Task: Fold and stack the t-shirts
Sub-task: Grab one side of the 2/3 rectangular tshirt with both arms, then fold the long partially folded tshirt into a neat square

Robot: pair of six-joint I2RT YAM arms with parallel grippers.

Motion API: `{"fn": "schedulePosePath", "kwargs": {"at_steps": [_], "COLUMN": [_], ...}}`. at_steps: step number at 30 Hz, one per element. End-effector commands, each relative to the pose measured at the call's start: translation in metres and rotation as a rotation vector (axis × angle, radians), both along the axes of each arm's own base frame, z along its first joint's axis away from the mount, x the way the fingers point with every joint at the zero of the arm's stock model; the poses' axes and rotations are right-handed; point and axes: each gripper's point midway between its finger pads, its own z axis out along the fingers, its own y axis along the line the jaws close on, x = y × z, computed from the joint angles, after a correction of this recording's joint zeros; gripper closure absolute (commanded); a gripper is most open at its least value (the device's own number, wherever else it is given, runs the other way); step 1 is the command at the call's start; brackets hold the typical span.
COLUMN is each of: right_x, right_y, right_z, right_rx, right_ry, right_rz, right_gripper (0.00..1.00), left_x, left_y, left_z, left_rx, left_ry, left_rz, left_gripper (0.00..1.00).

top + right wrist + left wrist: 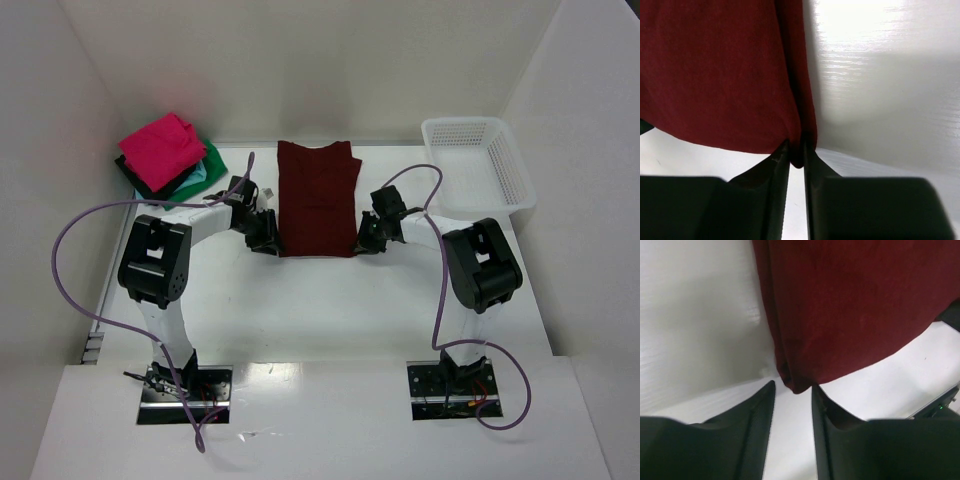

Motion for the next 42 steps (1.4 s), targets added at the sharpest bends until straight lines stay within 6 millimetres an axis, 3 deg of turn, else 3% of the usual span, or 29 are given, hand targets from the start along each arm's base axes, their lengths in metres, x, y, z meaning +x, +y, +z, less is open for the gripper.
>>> {"fn": "schedulePosePath", "kwargs": {"at_steps": [1,7,11,12,17,18,22,29,31,35,36,37,39,42], "right_x": [0.002,0.001,-0.002,-0.001,-0.029,-0.037,-0.057,-0.109,-0.127,-0.163,-0.168,-0.172,-0.182,-0.186], "right_y": [-0.002,-0.002,-0.009,-0.006,-0.008,-0.011,-0.006,0.006,0.012,0.01,0.007,0.008,0.0,-0.002], "right_z": [-0.007,-0.012,-0.016,-0.008,-0.006,-0.01,0.007,0.02,0.032,0.06,0.065,0.088,0.097,0.136], "right_rx": [-0.005,-0.019,-0.056,-0.054,-0.047,-0.049,-0.019,0.004,0.028,0.072,0.088,0.152,0.173,0.253], "right_ry": [-0.011,-0.004,0.014,-0.01,0.009,0.027,-0.001,0.028,0.02,0.014,0.013,-0.031,-0.032,-0.099], "right_rz": [-0.015,-0.024,-0.04,-0.036,-0.047,-0.055,-0.046,-0.027,-0.02,-0.042,-0.059,-0.071,-0.088,-0.099], "right_gripper": [0.8,1.0,1.0,1.0,1.0,1.0,1.0,1.0,1.0,1.0,1.0,1.0,1.0,1.0], "left_x": [0.005,0.008,0.005,0.005,-0.009,-0.02,-0.047,-0.096,-0.116,-0.149,-0.153,-0.164,-0.169,-0.18], "left_y": [-0.003,-0.004,-0.005,-0.005,0.001,0.004,0.004,-0.001,-0.005,-0.005,-0.002,0.0,0.0,0.005], "left_z": [-0.006,-0.012,-0.014,-0.014,-0.004,-0.007,0.002,0.034,0.039,0.071,0.077,0.08,0.105,0.13], "left_rx": [0.005,0.002,0.014,0.014,0.048,0.052,0.053,0.048,0.048,0.042,0.042,0.049,0.02,0.005], "left_ry": [-0.022,-0.017,-0.011,-0.011,-0.02,0.007,0.027,0.027,0.04,0.013,0.009,0.02,-0.028,-0.065], "left_rz": [0.015,0.023,0.018,0.018,0.025,0.032,0.048,0.038,0.016,0.005,0.024,0.011,0.025,0.031], "left_gripper": [0.61,0.76,0.96,1.0,1.0,1.0,1.0,1.0,1.0,1.0,1.0,1.0,1.0,1.0]}}
